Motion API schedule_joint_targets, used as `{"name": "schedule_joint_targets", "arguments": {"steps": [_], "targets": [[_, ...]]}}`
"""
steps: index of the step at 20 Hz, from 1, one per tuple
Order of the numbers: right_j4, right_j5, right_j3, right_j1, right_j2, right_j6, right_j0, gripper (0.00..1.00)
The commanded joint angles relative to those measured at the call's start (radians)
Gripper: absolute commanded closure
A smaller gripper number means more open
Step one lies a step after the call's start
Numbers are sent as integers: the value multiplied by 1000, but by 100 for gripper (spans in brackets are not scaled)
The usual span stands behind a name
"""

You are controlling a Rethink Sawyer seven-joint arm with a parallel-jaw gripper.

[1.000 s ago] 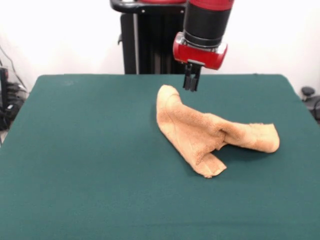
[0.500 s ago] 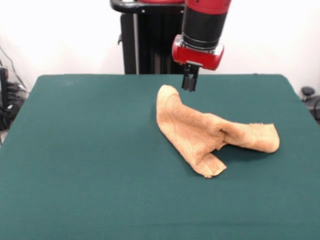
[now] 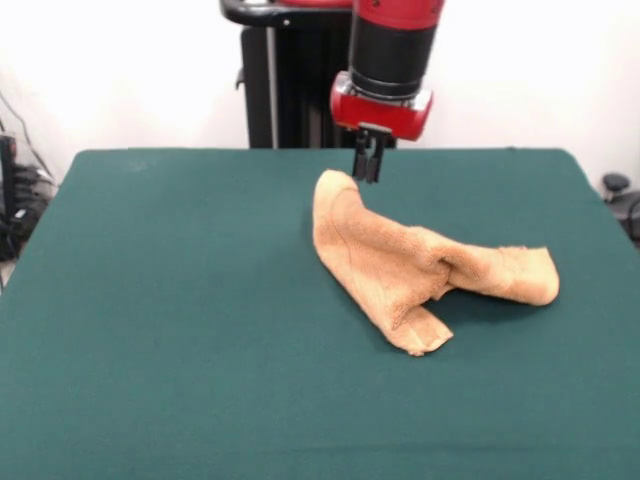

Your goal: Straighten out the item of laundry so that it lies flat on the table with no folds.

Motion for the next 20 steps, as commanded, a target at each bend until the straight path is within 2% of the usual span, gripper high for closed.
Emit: {"name": "schedule_joint_targets", "arguments": {"steps": [1,8,20], "targets": [[-81,-62,88,30,127,-56,-51,100],[-120,-89,69,70,135,-23,-59,100],[-129,-94,74,74,142,4,-53,100]]}}
